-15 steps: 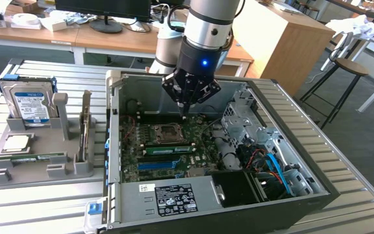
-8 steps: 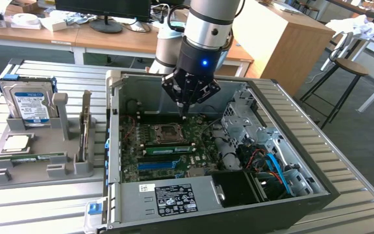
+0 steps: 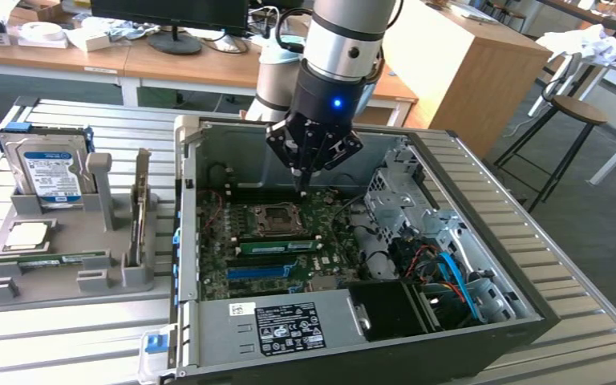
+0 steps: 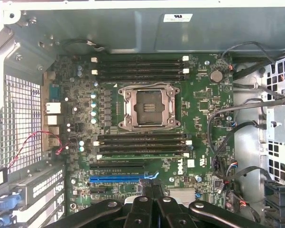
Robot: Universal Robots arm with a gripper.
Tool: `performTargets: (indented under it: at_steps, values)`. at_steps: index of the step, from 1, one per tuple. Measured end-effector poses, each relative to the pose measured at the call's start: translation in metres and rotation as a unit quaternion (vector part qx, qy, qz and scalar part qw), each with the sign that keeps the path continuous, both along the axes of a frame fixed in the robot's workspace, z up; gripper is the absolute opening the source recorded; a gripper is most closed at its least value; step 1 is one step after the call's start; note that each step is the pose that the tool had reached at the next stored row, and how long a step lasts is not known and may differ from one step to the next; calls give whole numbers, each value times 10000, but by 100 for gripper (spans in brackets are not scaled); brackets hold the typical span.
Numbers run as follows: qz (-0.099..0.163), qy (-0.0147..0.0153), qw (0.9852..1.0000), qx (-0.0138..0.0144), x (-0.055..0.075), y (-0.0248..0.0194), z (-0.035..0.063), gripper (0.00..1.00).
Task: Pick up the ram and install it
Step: 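Press down the ram until it locks into place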
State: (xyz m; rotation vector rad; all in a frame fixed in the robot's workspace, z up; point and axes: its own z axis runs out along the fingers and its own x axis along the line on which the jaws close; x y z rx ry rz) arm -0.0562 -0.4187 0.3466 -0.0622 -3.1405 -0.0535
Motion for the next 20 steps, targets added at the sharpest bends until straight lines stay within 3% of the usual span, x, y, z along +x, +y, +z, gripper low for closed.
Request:
performTargets:
  at_steps: [7,20]
  values:
    - [29,0,10000,0,3,28,0,10]
    - [44,0,10000,0,42,38,0,10]
